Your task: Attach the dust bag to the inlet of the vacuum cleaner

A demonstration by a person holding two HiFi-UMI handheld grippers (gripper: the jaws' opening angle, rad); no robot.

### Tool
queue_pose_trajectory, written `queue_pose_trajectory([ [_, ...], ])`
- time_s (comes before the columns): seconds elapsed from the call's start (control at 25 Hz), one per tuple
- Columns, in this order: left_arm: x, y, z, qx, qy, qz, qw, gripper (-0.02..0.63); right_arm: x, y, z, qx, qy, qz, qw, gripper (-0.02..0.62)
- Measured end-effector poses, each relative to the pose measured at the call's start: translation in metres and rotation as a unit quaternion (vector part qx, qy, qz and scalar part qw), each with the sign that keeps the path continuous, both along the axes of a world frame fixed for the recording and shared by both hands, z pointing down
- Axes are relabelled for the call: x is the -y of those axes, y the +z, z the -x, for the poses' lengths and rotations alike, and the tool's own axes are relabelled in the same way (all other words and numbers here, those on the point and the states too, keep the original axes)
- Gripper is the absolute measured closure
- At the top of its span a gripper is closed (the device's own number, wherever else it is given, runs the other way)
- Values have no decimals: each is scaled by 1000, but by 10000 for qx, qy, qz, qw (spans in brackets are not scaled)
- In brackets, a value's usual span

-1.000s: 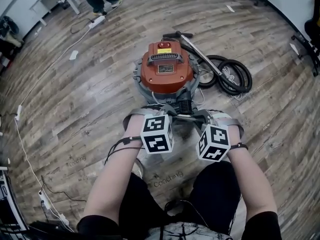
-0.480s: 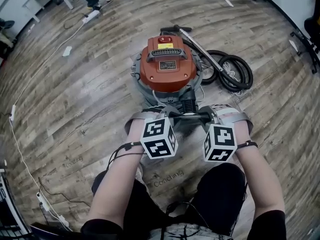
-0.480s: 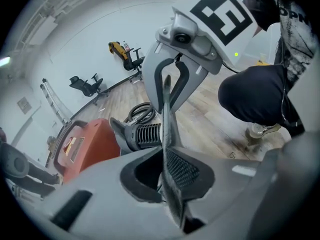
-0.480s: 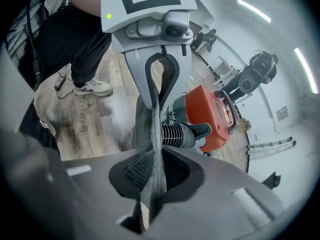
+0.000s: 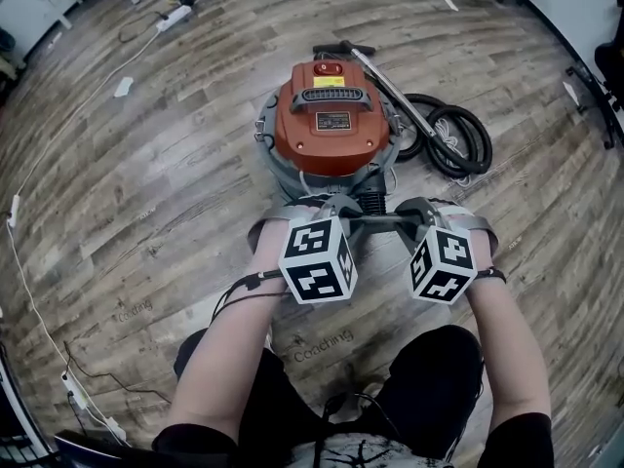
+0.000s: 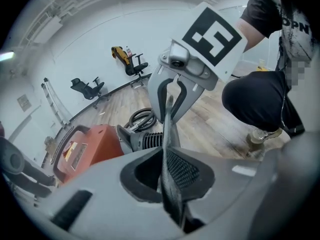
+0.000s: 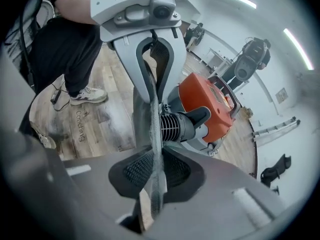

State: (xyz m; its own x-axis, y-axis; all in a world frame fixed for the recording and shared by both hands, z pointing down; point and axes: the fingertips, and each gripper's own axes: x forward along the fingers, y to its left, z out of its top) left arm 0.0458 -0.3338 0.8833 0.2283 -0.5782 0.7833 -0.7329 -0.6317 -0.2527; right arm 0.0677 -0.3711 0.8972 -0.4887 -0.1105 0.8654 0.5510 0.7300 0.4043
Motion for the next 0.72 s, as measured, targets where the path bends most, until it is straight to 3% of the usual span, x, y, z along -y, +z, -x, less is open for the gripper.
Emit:
queue_pose_trajectory([
  [0.2, 2, -1, -1, 41, 50, -70, 10000, 580, 2, 2, 0, 59, 86, 12, 9999, 548],
  [0.72, -7, 19, 7, -119, -345, 281, 9989, 581, -5, -17, 8, -251, -561, -932, 9937, 552],
])
